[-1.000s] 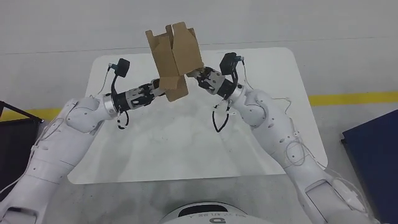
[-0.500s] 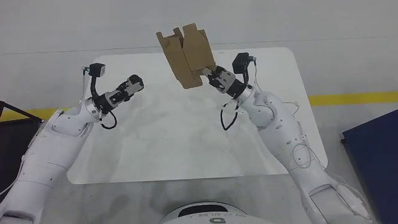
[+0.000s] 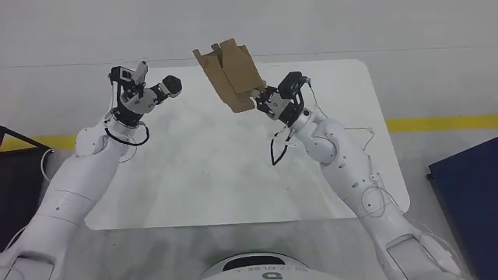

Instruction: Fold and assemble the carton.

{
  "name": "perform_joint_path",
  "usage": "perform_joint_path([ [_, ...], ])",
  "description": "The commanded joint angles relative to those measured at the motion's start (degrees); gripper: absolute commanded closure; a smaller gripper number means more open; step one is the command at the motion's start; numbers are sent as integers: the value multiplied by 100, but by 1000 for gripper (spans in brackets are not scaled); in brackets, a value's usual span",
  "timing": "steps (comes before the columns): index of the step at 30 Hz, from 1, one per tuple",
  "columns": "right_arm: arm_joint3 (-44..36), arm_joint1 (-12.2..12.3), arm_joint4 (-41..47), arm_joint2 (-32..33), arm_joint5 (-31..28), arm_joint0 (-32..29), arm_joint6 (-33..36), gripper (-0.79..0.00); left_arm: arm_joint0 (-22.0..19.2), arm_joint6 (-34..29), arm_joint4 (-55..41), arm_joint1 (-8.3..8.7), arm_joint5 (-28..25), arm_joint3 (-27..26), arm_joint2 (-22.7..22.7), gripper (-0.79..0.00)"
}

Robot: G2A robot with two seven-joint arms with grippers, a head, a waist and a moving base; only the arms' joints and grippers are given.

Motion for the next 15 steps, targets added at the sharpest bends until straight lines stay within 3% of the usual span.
perform_joint_path([
  [1,-89,17,1,50,2,-39,98,0,-194,458,1292,-53,19,143,139,-785],
  [9,-73,8,565,-25,-111,35,996,0,-429,1160,2626,-243,-380,-91,434,-785],
  [15,222,-46,994,-128,-214,304,1179,0,-498,1509,3229,-312,-334,-31,418,-785],
])
